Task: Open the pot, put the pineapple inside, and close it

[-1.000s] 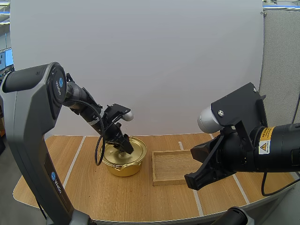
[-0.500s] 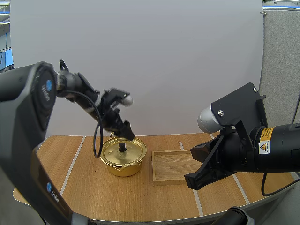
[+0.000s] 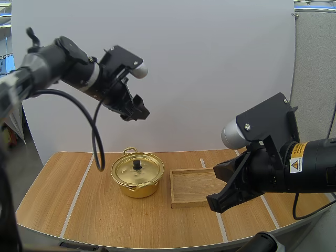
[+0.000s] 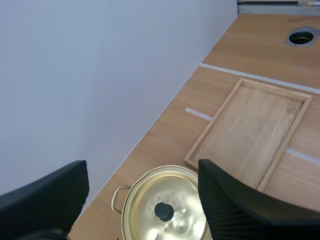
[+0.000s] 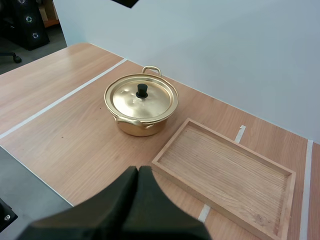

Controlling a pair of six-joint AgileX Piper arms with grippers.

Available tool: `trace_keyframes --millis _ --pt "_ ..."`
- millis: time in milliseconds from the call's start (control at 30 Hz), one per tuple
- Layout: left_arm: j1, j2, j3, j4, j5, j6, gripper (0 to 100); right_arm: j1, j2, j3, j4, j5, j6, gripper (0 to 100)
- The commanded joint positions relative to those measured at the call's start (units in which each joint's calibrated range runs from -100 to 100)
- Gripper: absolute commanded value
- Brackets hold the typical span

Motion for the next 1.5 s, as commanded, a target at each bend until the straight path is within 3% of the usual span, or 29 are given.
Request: trace_keyframes --millis 0,167,200,267,333,367,400,667,767,1000,1267,1467 --pt "0.08 -11.2 -0.5 3.6 4.8 -4.1 100 -0.2 -0.6 0.1 -0.1 0.0 0.1 0" --pt "0.08 -18.4 -0.5 10.2 5.1 -9.5 99 -0.2 -0.6 0.1 -0.1 0.0 0.1 0" --pt "0.08 -19.9 -0.5 11.9 5.1 -10.7 73 -0.2 -0.6 0.1 -0.1 0.0 0.1 0" --pt "0.08 -21.5 -0.5 13.7 5.8 -11.9 44 -0.2 -0.6 0.1 -0.1 0.0 0.1 0" --pt "0.08 -22.6 -0.5 14.8 6.6 -12.2 21 -0.2 -0.6 0.1 -0.1 0.0 0.1 0" --pt "0.08 -22.9 -0.5 14.9 6.9 -12.2 21 -0.3 -0.6 0.1 0.1 0.0 0.1 0" --pt "0.08 -23.5 -0.5 15.5 7.8 -12.2 2 -0.5 -0.6 0.1 0.1 0.0 0.1 0" --pt "0.08 -32.1 8.9 15.0 -0.9 -13.4 0 -7.2 -1.5 0.1 1.0 0.0 0.1 0" --pt "0.08 -37.0 16.8 10.9 -4.8 -13.4 0 -10.0 -3.2 0.1 1.6 0.0 0.1 0" --pt "0.08 -42.6 23.9 6.4 -9.1 -16.2 0 -15.7 -7.1 0.1 1.6 0.0 0.1 0" --pt "0.08 -53.0 28.6 6.8 -26.2 -26.7 0 -17.7 -7.1 0.1 1.6 -8.9 0.1 0" --pt "0.08 -64.5 32.1 6.8 -34.8 -29.5 0 -17.7 -7.1 0.1 1.4 -19.1 2.5 0"
